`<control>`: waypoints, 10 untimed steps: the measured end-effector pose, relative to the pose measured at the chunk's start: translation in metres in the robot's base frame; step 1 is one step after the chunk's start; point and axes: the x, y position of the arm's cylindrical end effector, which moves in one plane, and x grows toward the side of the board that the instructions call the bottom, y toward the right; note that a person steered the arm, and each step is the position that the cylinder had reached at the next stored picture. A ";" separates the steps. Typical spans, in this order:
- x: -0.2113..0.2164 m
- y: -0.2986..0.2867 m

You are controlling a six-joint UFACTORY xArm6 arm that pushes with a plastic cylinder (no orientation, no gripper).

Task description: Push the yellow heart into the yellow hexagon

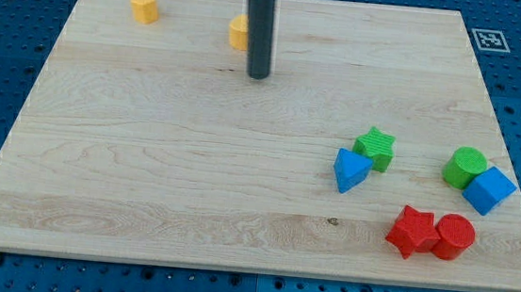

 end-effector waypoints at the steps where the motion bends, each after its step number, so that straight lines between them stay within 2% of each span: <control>1: -0.011 0.033; 2: -0.036 0.027; 3: -0.041 -0.010; 4: -0.067 -0.025; 5: -0.069 -0.001; 6: -0.089 -0.031; 8: -0.099 -0.117; 9: -0.090 -0.105; 10: -0.031 -0.094</control>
